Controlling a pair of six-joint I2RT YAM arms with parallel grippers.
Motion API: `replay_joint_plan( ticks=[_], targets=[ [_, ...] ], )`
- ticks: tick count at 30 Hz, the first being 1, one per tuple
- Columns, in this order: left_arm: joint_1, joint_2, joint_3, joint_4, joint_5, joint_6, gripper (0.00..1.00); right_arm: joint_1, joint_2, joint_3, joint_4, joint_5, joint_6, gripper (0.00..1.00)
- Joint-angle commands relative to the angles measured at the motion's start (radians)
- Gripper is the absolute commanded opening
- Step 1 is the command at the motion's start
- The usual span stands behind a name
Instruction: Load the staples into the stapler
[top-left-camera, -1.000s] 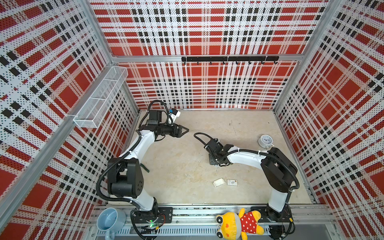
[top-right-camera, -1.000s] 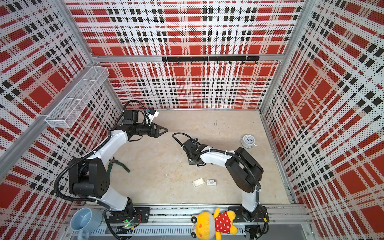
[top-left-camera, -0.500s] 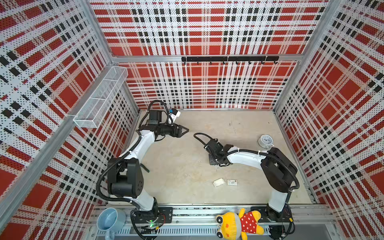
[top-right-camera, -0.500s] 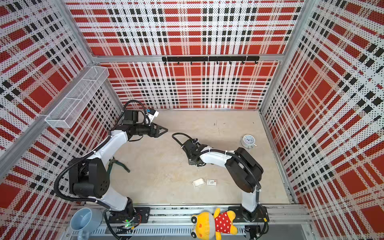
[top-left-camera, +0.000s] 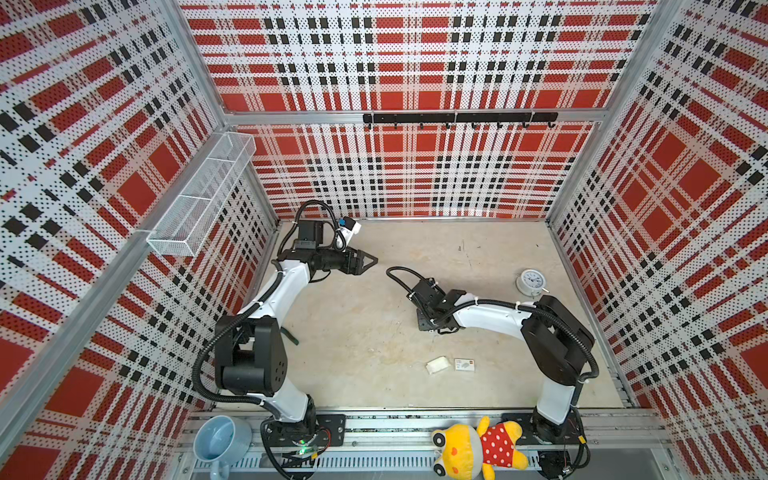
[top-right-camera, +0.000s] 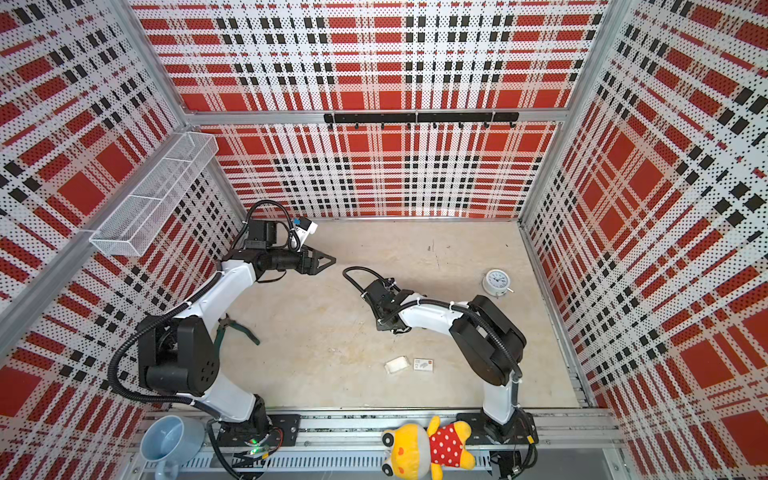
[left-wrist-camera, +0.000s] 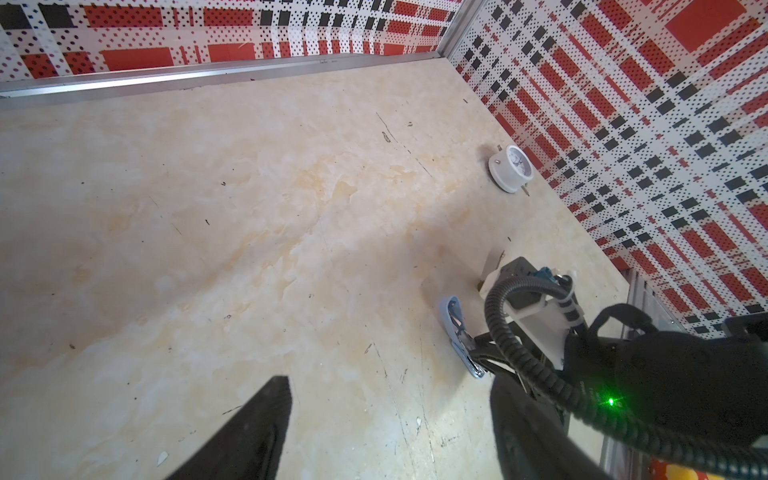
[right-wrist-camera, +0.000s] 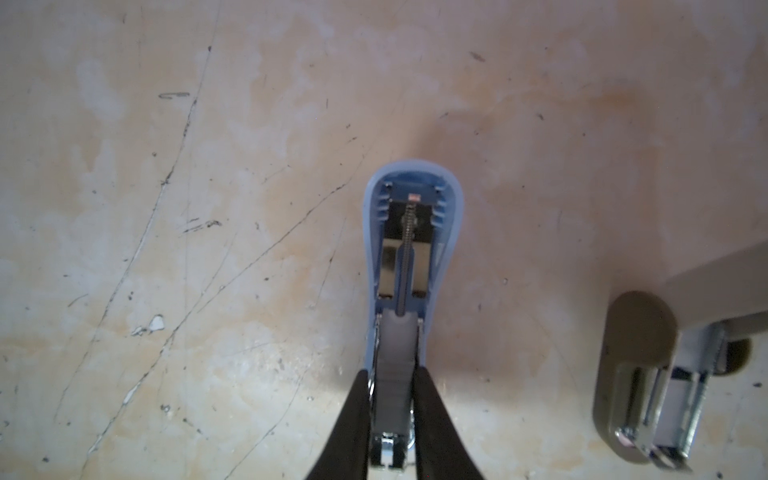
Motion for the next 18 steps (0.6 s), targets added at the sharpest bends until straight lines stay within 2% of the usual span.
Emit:
replay_joint_plan(
  ticks=[1, 18],
  targets=[
    [0.010, -0.018, 0.015, -0.005, 0.015, 0.003, 0.78, 0.005, -0.008, -0.015, 0.007, 0.015, 0.016, 0.22],
    [0.011, -0.021, 0.018, -0.006, 0.012, 0.005, 0.78, 0.005, -0.041, -0.014, 0.006, 0.019, 0.015, 0.26]
  ],
)
